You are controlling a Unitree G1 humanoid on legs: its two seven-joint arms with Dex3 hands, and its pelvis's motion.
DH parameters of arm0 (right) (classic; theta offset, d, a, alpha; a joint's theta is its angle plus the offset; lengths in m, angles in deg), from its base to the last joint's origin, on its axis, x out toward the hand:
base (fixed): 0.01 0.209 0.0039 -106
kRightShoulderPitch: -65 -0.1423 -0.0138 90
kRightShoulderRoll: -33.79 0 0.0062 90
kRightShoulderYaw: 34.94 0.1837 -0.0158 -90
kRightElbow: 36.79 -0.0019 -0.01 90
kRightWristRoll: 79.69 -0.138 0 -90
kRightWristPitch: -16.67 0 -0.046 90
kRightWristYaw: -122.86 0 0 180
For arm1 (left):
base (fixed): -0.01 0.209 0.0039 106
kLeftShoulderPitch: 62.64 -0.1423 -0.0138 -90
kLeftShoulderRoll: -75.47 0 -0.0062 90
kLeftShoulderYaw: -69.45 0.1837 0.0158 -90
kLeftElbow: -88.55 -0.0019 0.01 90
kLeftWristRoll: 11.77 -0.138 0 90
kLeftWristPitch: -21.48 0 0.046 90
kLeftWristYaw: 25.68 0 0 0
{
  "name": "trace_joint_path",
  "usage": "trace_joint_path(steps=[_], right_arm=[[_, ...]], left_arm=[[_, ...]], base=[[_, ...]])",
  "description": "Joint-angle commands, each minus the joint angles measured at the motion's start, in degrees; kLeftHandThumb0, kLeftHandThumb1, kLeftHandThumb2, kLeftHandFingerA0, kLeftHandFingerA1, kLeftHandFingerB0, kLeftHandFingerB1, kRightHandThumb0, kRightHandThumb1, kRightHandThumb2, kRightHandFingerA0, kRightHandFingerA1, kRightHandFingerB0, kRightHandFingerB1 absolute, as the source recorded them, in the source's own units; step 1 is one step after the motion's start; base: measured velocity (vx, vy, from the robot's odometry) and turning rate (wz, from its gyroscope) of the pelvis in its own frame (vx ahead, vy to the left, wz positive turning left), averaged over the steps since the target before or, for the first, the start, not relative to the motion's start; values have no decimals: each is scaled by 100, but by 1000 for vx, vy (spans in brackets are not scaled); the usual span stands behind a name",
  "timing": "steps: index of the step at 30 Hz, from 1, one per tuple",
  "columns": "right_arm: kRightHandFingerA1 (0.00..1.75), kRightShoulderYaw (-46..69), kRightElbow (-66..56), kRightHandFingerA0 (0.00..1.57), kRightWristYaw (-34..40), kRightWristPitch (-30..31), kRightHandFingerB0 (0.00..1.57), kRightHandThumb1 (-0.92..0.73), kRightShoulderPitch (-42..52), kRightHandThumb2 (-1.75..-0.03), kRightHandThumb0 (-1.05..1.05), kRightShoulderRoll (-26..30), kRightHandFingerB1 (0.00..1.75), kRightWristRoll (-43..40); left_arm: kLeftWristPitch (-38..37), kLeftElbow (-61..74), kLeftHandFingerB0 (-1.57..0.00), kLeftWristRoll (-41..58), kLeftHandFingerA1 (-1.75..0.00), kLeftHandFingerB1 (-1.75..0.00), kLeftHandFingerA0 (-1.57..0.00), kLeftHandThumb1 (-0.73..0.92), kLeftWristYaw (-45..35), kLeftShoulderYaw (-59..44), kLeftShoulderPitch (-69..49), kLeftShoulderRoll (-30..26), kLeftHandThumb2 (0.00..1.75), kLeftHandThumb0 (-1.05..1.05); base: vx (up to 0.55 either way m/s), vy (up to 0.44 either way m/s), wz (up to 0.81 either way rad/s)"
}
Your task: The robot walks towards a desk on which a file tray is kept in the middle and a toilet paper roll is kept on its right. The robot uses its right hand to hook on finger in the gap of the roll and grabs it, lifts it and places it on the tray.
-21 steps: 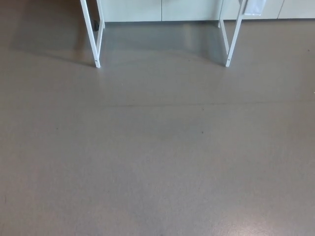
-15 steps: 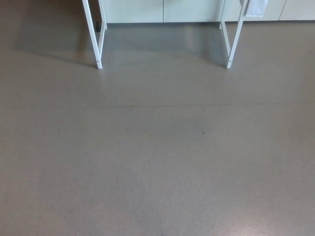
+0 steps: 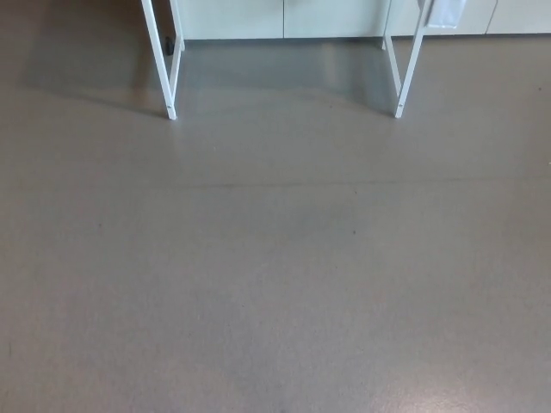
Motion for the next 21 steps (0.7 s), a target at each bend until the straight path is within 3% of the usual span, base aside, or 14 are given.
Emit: trace_joint_path(steps=[1,3,4,5,6,7,8,9,13,19,21], right_arm=[[18,-15,129,1,43,-269,0,-57,72,-94,-84,44,9,-72],[19,-51,150,1,19,-240,0,-57,55,-94,-85,63,10,-52],[16,-174,111,2,18,-97,0,-60,21,-96,-89,124,10,67],[20,-156,113,0,59,-52,0,-55,11,-95,-79,112,18,25],[32,-151,97,0,98,-39,0,-69,19,-62,-78,108,25,4],[26,-38,26,0,-4,-147,1,-53,98,-94,-74,80,20,-154],[26,-27,15,0,-16,-158,1,-53,109,-94,-74,77,20,-173],[20,-155,89,0,4,-239,0,-57,82,-96,-79,123,15,-29],[16,-191,94,2,-49,-115,0,-58,45,-94,-84,155,10,-72],[25,-232,39,0,35,-25,0,-54,45,-94,-77,157,19,-50],[29,-74,71,0,-69,-269,0,-51,91,-92,-71,92,21,-245]], left_arm=[[-138,-123,-22,-59,-57,-48,-21,87,-6,21,-40,-116,66,-60],[-59,-178,-27,21,-56,-50,-23,83,-16,-43,-8,-99,66,-61],[-59,-158,-21,111,-57,-49,-19,88,-74,-119,-24,-88,69,-58],[-118,-191,-23,101,-55,-48,-20,87,-69,-121,-22,-80,66,-57],[-113,-192,-22,94,-56,-48,-20,88,-66,-120,-21,-80,69,-57],[-66,-244,-11,209,-58,-55,-13,61,-67,-237,7,-47,113,-32],[-64,-255,-11,215,-58,-55,-13,61,-69,-258,12,-41,113,-32],[-30,-238,-22,209,-58,-50,-19,85,-109,-272,5,-45,70,-58],[-17,-102,-29,46,-59,-50,-29,85,-23,-139,-56,-64,65,-60],[-12,-142,-26,154,-57,-49,-23,84,-127,-242,-51,-43,66,-59],[140,-125,-22,264,-58,-49,-21,86,-79,-359,-21,1,68,-57]], base=[[-85,-33,2],[-113,-30,16],[-119,-16,-5],[0,0,0],[0,0,0],[50,32,-8],[69,66,-7],[62,99,-14],[157,275,-4],[189,61,-4],[244,71,6]])
